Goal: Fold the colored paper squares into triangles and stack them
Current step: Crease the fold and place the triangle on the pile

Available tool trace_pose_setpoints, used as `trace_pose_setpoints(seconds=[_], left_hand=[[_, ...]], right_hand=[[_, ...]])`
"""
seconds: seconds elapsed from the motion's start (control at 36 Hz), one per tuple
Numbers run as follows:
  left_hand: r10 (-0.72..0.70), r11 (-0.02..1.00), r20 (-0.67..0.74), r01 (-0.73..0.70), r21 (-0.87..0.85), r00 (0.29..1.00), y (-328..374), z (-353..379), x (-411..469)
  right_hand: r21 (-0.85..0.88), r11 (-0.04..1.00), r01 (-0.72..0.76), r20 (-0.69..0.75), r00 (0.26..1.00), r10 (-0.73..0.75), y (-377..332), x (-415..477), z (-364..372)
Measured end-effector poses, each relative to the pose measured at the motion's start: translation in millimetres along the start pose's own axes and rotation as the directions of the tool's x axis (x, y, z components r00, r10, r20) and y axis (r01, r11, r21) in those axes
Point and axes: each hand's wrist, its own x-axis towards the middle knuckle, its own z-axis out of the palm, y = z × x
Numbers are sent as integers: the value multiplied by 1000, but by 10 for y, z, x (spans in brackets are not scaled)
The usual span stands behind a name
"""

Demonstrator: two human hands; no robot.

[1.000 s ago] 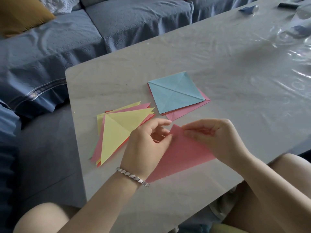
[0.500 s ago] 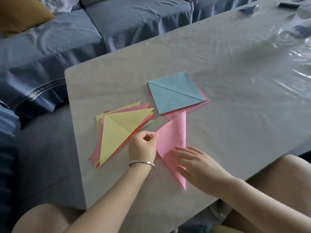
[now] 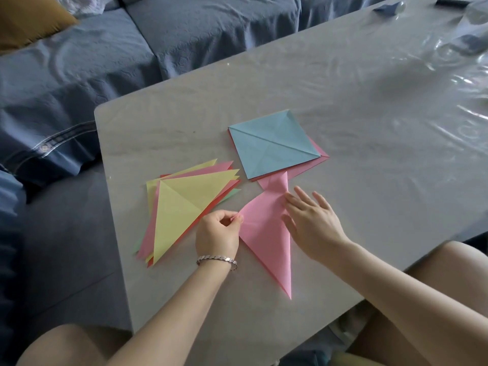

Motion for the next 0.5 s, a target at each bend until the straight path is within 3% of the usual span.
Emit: trace_pose_setpoints(seconds=[0.33,0.5], left_hand=[[-9,1000,-11,9,-4,1000,-6,4,-1],[-19,1000,-17,19,-17,1000,-23,18,5]], right_hand=[[-42,998,-45,118,992,50,146,482,-106],[-9,1000,1,157,988,0,287,407,-109]])
